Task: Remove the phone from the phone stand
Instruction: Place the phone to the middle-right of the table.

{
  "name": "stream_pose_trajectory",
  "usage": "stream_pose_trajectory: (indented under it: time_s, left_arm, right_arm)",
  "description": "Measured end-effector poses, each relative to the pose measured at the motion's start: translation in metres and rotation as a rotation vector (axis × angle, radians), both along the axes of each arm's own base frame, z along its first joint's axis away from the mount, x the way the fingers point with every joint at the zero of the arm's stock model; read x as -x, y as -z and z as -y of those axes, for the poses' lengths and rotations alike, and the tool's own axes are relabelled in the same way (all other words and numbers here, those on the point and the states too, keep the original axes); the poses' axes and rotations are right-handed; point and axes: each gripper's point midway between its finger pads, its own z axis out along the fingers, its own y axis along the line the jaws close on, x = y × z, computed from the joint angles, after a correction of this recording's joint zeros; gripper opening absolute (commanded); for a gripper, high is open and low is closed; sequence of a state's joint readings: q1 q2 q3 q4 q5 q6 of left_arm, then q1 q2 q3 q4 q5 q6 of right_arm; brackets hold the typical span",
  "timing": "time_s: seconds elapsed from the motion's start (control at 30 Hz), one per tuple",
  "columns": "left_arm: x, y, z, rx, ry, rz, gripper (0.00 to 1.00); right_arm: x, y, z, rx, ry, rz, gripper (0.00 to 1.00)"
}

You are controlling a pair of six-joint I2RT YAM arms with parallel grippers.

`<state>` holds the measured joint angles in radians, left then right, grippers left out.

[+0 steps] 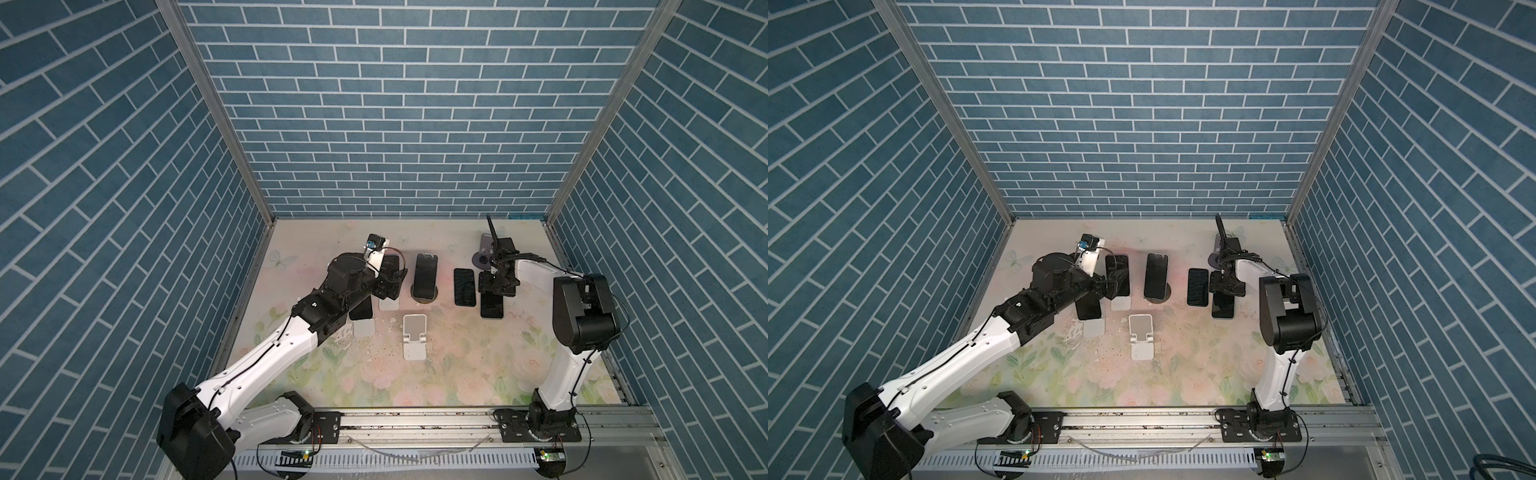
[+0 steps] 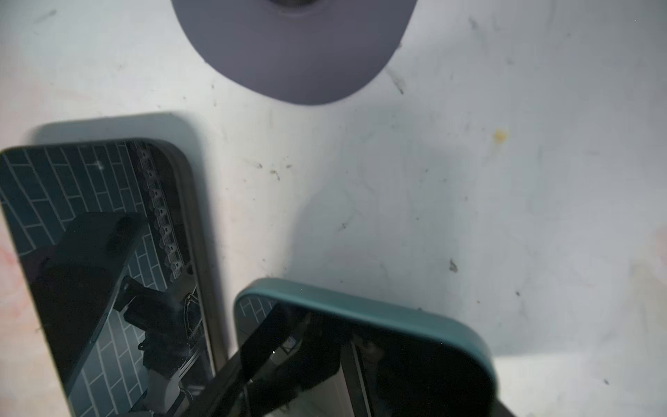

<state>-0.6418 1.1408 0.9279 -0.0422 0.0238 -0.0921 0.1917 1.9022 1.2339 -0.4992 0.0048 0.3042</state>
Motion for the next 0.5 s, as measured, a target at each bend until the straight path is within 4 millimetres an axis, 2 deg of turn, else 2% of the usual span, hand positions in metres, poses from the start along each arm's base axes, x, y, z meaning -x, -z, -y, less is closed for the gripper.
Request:
stream_pose_trajectory:
  time_s: [0.5]
  left_arm:
    - [0.000,0.001,0.000,0.006,0.002,0.013,1.00]
  right_arm:
    - [-0.014,0.000,-0.006,-0.018,-0.030,0.017,0.45]
